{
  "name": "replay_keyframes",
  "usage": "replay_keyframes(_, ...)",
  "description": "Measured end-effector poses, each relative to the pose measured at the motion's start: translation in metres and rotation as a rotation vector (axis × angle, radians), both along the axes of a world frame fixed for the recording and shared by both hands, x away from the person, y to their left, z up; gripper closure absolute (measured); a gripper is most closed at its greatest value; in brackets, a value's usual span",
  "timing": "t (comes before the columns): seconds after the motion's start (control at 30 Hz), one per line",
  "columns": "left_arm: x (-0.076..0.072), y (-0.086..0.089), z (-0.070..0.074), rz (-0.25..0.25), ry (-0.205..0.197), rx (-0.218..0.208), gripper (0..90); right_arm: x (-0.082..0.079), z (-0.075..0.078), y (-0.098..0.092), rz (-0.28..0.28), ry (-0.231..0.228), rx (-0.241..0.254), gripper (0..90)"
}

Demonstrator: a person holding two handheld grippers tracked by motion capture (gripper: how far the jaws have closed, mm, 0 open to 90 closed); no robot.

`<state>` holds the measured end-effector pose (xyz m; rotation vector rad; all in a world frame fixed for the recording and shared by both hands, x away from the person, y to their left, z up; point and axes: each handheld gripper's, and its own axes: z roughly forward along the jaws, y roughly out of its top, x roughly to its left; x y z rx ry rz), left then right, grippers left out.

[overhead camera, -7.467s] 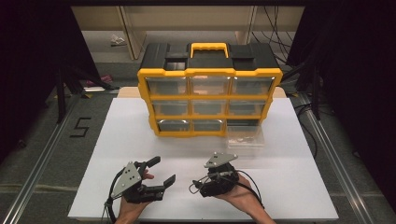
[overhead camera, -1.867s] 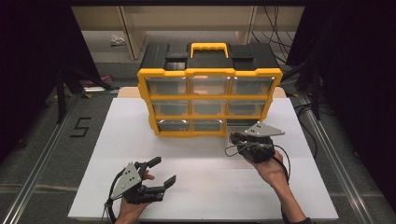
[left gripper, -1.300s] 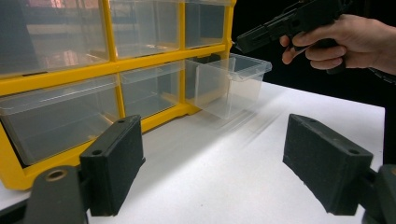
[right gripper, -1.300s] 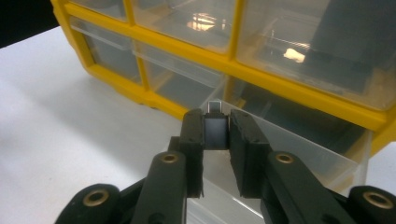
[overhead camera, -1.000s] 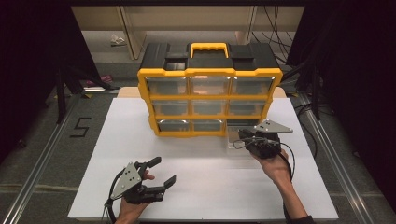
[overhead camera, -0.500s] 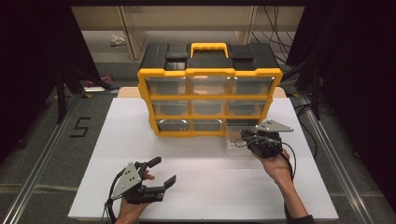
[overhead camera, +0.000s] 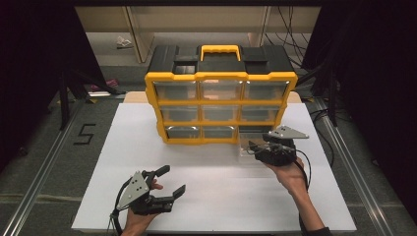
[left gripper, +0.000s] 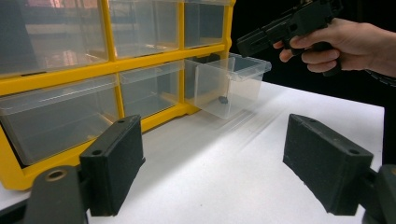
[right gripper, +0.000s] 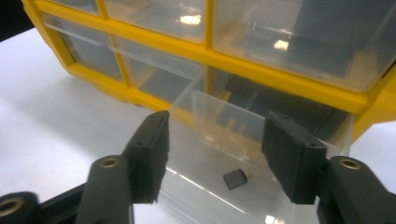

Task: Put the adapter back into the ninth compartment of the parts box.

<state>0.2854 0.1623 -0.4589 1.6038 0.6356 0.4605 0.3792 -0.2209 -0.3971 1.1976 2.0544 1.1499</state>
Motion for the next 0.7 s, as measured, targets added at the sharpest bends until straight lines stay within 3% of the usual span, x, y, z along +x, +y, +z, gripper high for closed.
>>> replay_keyframes(0.7, 0.000, 0.000, 0.000, -0.007, 0.009, 0.001, 19.1, -0.024, 0.014, 0.017, 0.105, -0.086, 0.077, 30.3)
